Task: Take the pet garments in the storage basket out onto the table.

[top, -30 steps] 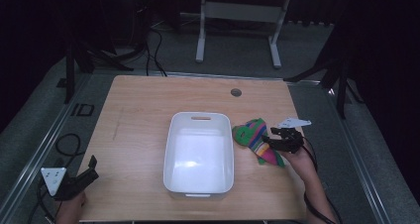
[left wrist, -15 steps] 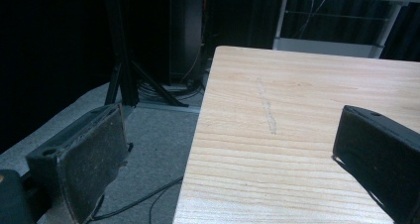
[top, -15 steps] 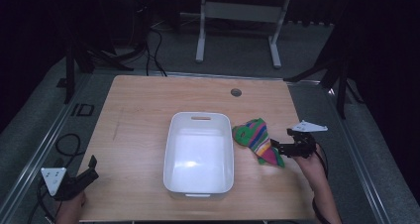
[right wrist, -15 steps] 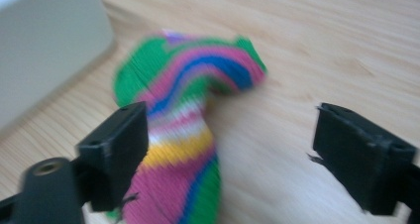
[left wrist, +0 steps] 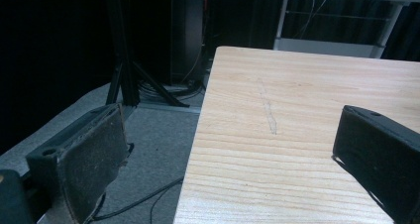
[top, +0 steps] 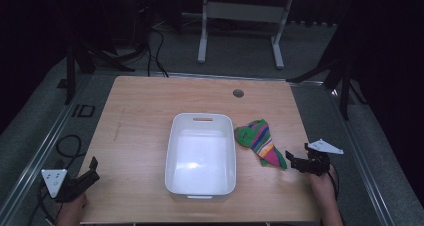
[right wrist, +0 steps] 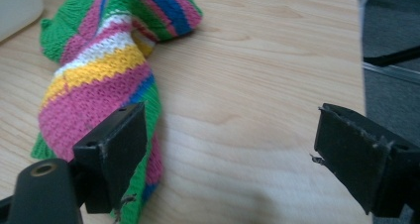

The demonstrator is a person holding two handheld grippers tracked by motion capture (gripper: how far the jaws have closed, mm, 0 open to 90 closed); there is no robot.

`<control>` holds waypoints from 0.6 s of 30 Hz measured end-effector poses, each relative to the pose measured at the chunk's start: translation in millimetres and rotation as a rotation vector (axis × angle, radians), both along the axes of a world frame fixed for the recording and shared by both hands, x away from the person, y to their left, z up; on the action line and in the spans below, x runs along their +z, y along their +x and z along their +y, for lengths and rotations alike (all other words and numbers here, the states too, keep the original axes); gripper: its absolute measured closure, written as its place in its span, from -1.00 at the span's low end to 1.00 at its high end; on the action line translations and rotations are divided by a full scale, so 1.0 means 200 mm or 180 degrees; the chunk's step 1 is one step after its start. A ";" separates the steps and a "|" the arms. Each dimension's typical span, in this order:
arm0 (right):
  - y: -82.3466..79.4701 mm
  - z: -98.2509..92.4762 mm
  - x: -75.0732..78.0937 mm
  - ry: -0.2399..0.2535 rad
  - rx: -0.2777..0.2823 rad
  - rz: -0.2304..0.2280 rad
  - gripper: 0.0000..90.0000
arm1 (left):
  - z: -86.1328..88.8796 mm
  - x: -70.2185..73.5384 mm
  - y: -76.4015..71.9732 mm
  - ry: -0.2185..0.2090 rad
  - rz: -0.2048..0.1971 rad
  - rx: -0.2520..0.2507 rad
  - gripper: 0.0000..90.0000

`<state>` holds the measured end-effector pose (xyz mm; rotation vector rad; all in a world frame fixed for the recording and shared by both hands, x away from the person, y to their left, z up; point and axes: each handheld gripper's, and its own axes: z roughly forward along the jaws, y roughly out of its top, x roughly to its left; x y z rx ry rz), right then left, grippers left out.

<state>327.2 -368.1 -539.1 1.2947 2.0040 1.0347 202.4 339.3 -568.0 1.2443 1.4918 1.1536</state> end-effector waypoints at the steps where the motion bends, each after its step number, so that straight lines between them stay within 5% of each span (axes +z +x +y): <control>1: -0.01 -0.01 -0.01 0.0016 -0.0033 -0.0014 -0.71 | 0.00 0.00 0.00 0.0000 0.0000 0.0000 -0.98; 18: -0.20 -0.12 -0.07 0.0215 -0.0562 -0.0258 -0.70 | 0.00 0.00 0.00 -0.0003 -0.0001 -0.0002 -0.98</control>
